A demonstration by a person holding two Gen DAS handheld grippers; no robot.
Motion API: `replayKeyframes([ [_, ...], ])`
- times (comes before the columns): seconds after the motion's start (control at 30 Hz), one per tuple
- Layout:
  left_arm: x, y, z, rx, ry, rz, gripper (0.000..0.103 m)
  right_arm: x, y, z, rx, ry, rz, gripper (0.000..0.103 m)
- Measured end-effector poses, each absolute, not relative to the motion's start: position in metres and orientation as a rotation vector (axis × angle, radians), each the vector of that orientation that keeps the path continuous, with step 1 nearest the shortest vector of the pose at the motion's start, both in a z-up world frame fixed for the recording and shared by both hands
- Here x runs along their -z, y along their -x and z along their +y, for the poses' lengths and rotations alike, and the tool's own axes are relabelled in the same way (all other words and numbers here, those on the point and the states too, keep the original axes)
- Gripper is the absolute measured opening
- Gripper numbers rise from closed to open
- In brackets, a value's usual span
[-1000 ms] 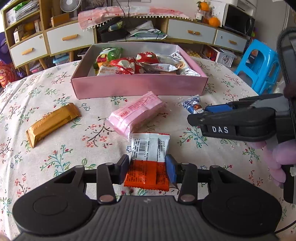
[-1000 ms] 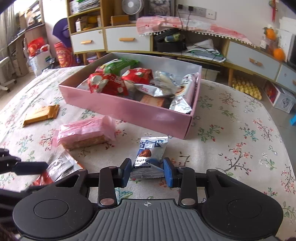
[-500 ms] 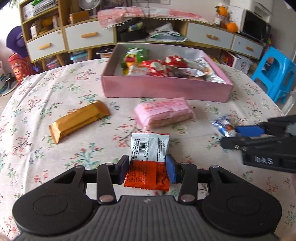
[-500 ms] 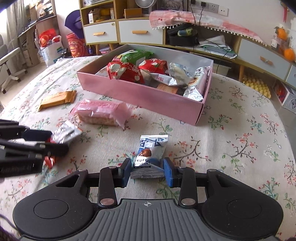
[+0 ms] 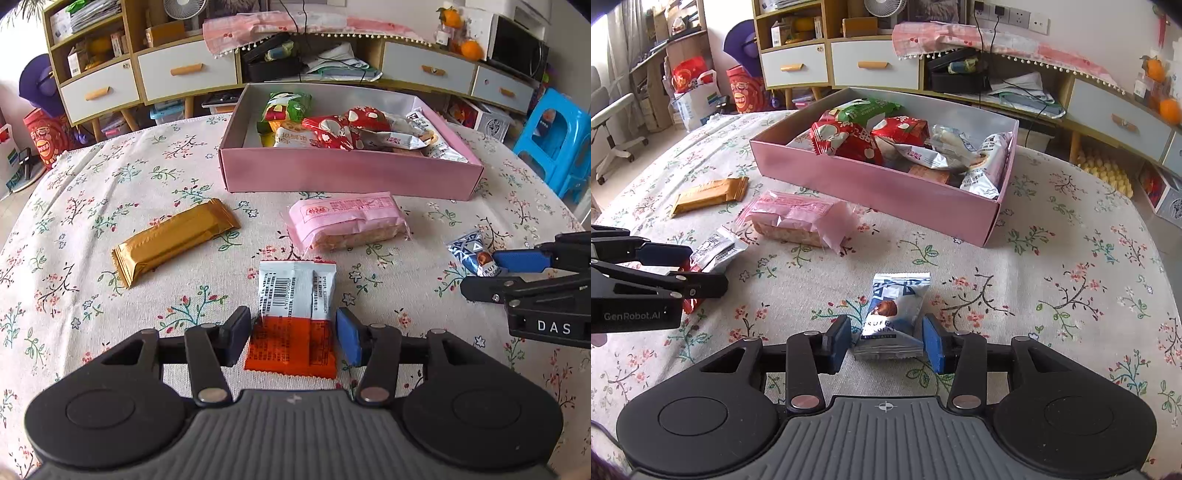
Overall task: Organize snacks
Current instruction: 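Carry both packets into the pink box and open both grippers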
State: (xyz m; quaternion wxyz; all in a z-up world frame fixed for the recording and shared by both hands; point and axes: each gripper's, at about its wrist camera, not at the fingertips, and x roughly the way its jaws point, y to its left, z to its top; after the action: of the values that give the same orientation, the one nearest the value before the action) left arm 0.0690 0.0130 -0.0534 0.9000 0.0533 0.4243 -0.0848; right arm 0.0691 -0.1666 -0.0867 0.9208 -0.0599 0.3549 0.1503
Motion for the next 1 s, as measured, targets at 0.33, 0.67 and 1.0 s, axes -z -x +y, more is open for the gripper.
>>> replayKeyframes([
  [0.33,0.048,-0.072,0.021,0.189,-0.057,0.896,0.038,0.084,-0.070,-0.162,-0.314,0.121,0.745,0.035],
  [0.67,0.031,-0.068,0.025,0.242,-0.002,0.891,0.038,0.063,-0.067,-0.167,-0.337,0.011,0.737,0.035],
  [1.0,0.009,-0.067,0.030,0.272,0.064,0.855,0.038,0.032,-0.069,-0.173,-0.341,-0.131,0.738,0.035],
])
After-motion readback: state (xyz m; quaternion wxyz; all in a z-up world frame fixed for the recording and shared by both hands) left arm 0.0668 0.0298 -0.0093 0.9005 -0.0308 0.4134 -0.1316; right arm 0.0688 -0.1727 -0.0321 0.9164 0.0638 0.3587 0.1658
